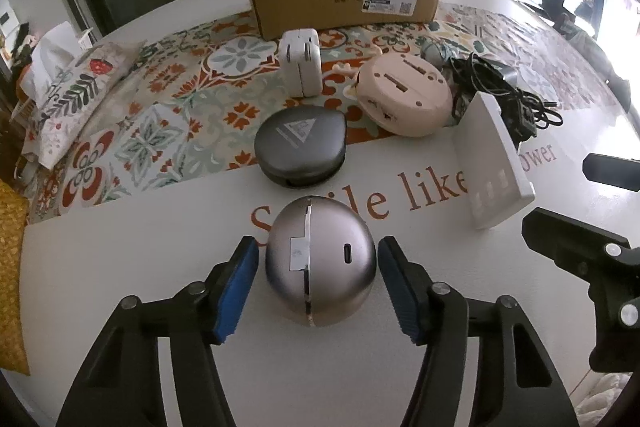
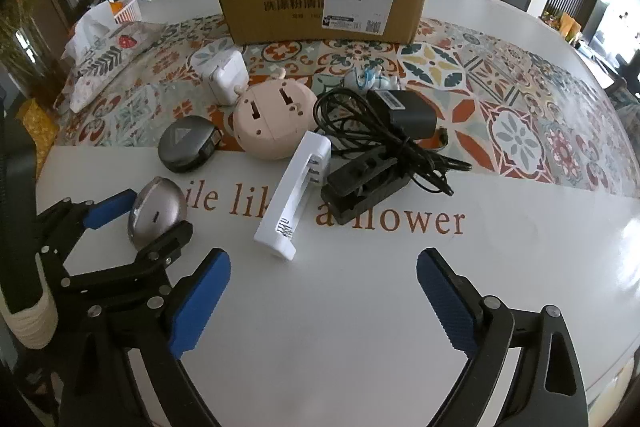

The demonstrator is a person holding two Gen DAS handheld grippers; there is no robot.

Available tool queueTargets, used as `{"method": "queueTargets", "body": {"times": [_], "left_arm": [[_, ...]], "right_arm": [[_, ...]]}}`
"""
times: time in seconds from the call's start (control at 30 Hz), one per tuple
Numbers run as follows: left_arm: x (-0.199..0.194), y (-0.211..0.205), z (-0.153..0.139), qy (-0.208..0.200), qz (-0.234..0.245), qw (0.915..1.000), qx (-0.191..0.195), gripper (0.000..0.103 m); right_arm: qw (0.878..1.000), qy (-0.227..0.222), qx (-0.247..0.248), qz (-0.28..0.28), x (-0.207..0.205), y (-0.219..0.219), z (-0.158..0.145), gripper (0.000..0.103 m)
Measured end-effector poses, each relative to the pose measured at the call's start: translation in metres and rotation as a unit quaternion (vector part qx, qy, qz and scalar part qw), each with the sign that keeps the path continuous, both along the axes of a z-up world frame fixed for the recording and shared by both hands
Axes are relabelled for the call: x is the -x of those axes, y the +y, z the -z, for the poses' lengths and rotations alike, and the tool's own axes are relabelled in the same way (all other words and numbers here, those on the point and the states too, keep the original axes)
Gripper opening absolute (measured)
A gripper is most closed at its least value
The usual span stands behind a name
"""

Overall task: Organize rigid objects
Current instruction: 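Close the left tool on the silver dome gadget while the right tool approaches the white charger, then grasp the white rectangular charger with the right tool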

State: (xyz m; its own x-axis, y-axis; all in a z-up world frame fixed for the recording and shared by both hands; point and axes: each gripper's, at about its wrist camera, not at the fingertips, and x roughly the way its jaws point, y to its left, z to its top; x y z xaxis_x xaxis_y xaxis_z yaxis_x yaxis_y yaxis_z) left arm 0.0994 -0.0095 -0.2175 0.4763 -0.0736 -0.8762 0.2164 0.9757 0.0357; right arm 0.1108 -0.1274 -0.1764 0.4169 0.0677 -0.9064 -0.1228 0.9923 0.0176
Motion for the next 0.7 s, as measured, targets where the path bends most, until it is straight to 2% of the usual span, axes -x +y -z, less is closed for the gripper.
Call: {"method": "queueTargets", "body": {"times": [0.1, 0.37, 0.53, 0.7], "left_arm": [[-0.001, 0.0, 0.002, 0.0, 0.0, 1.0, 0.003, 0.053], [-0.001, 0.001, 0.002, -0.004, 0.002, 1.0, 0.009, 0.053], [0.004, 0.007, -0.015, -0.024, -0.008, 0.9996, 0.011, 0.053], [0.003, 0.015, -0.033, -0.051, -0.018, 0.9986, 0.0, 0.053]], "right_arm": [[1.0, 0.003, -0.003, 0.001, -0.001, 0.0, 0.002, 0.093], [1.0, 0.004, -0.008, -0.006, -0.003, 0.004, 0.003, 0.088], [1.0, -0.006, -0.021, -0.011, -0.004, 0.006, -0.005, 0.077], [0.998, -0.023, -0.056, -0.018, -0.012, 0.011, -0.016, 0.058]]}}
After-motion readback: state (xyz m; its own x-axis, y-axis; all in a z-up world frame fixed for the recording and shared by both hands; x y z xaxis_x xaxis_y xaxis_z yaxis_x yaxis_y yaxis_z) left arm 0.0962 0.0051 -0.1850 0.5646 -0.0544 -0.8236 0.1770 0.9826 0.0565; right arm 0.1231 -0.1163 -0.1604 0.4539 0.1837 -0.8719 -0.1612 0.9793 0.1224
